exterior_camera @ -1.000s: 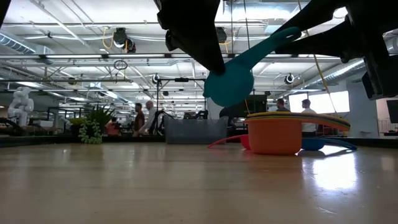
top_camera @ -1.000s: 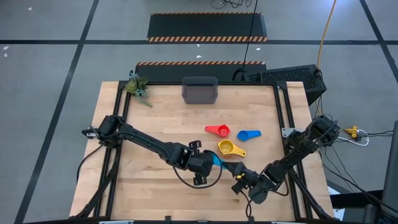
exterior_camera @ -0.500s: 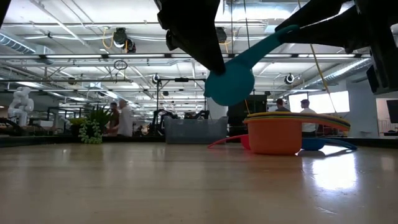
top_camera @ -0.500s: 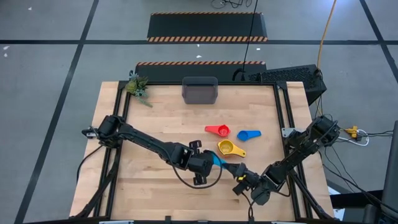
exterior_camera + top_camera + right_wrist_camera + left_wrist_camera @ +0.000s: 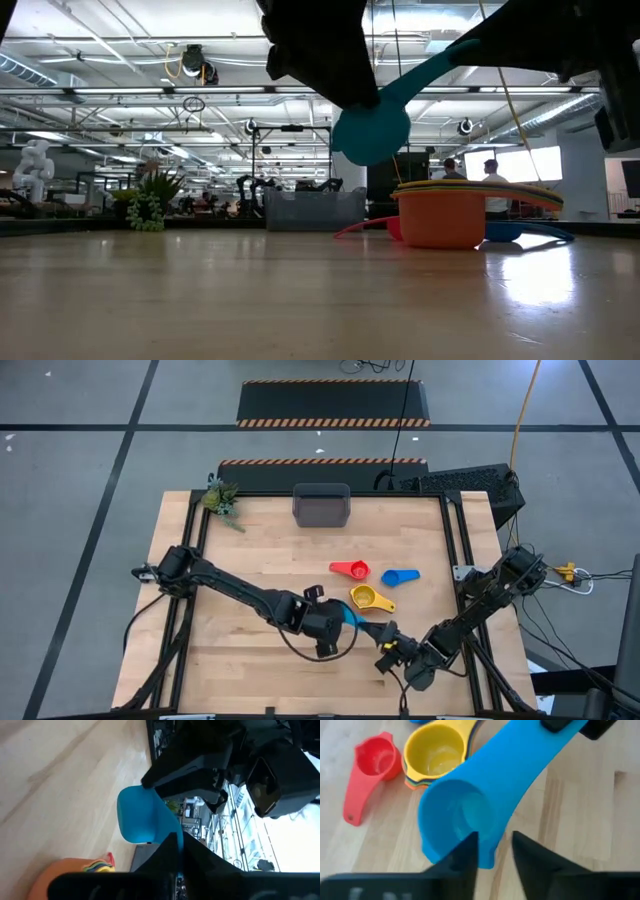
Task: Nest measuring cups in basket
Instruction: Stack the light blue measuring cup on top of the yellow measuring cup
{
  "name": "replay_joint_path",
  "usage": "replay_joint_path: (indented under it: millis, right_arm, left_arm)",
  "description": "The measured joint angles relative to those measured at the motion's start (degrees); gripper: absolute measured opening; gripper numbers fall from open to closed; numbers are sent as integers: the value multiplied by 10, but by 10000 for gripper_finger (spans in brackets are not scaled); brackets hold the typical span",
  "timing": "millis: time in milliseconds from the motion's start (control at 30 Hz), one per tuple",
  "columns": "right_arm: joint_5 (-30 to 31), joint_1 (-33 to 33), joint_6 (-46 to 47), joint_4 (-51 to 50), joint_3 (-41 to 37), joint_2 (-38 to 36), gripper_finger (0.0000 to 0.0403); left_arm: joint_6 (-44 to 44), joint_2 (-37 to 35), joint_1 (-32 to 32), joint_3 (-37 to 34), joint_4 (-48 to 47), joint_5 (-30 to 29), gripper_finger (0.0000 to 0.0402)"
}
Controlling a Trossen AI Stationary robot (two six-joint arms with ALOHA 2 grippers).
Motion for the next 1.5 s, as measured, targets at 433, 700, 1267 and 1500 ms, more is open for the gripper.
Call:
replay_joint_path:
  millis: [433, 700, 1267, 1500]
  right_arm:
    - [60, 32, 86, -98, -11, -69, 1]
    - [61, 73, 152, -100, -96, -189, 0]
    - [118, 92, 113, 23, -246, -186, 0]
    - [98, 91, 113, 76, -259, -185, 0]
  left_arm:
    - [-22, -6, -16, 0, -40, -57, 229]
    - [-23, -6, -16, 0, -30, -96, 229]
    - [-69, -6, -43, 0, -14, -205, 230]
    - [-57, -6, -34, 0, 7, -206, 230]
